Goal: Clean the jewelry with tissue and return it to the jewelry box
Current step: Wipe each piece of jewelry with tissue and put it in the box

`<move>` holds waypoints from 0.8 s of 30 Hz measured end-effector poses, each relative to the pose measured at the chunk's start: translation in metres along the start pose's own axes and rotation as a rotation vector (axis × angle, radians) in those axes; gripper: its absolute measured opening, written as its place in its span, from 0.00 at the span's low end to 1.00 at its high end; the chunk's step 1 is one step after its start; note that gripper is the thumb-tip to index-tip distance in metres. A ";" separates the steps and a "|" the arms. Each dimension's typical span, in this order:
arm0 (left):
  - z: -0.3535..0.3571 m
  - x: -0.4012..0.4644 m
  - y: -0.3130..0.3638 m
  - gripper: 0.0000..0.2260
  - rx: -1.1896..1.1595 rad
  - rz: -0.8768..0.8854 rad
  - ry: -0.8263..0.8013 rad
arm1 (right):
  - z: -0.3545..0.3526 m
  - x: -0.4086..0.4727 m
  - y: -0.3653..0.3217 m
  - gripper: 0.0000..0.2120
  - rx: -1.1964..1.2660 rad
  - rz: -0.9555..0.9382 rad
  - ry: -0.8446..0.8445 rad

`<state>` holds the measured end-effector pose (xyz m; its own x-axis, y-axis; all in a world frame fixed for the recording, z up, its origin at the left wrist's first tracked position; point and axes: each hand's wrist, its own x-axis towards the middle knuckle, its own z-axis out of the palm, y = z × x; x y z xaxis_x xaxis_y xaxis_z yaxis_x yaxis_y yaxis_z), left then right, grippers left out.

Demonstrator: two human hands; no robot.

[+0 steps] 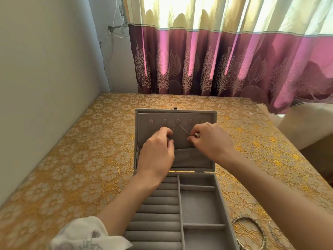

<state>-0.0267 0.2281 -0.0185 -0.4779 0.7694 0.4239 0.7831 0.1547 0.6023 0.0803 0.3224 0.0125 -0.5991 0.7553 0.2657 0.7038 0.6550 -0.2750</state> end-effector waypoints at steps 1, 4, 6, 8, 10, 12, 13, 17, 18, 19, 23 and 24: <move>-0.001 -0.001 0.000 0.08 0.003 0.011 -0.011 | -0.003 -0.001 0.001 0.09 -0.006 -0.003 -0.012; -0.002 -0.002 -0.002 0.08 0.012 0.032 -0.040 | -0.015 0.002 0.000 0.09 0.053 -0.031 0.018; -0.002 -0.002 -0.003 0.08 0.021 0.038 -0.073 | -0.025 0.008 -0.005 0.08 0.153 -0.049 0.078; -0.003 -0.002 -0.003 0.09 0.041 0.046 -0.107 | -0.035 0.015 -0.011 0.06 0.217 -0.057 0.124; -0.005 -0.003 -0.002 0.09 0.057 0.049 -0.140 | -0.040 0.019 -0.016 0.06 0.241 -0.065 0.138; -0.006 -0.003 -0.001 0.09 0.070 0.054 -0.178 | -0.042 0.022 -0.020 0.05 0.255 -0.078 0.143; -0.007 -0.004 -0.001 0.09 0.073 0.057 -0.197 | -0.041 0.023 -0.021 0.05 0.261 -0.082 0.146; -0.007 -0.004 -0.003 0.08 0.063 0.047 -0.230 | -0.037 0.024 -0.022 0.07 0.213 -0.131 0.169; -0.006 -0.004 -0.003 0.08 0.058 0.046 -0.232 | -0.036 0.023 -0.021 0.08 0.178 -0.162 0.177; -0.006 -0.004 -0.004 0.08 0.054 0.046 -0.233 | -0.034 0.021 -0.021 0.08 0.140 -0.189 0.185; -0.004 -0.004 -0.007 0.08 0.043 0.028 -0.235 | -0.024 0.011 -0.013 0.08 0.036 -0.164 0.179; -0.004 -0.004 -0.008 0.08 0.043 0.022 -0.231 | -0.021 0.008 -0.010 0.08 0.030 -0.130 0.172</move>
<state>-0.0322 0.2214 -0.0224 -0.3608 0.8936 0.2670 0.8109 0.1592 0.5631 0.0762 0.3216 0.0365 -0.6085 0.6508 0.4540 0.6112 0.7493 -0.2549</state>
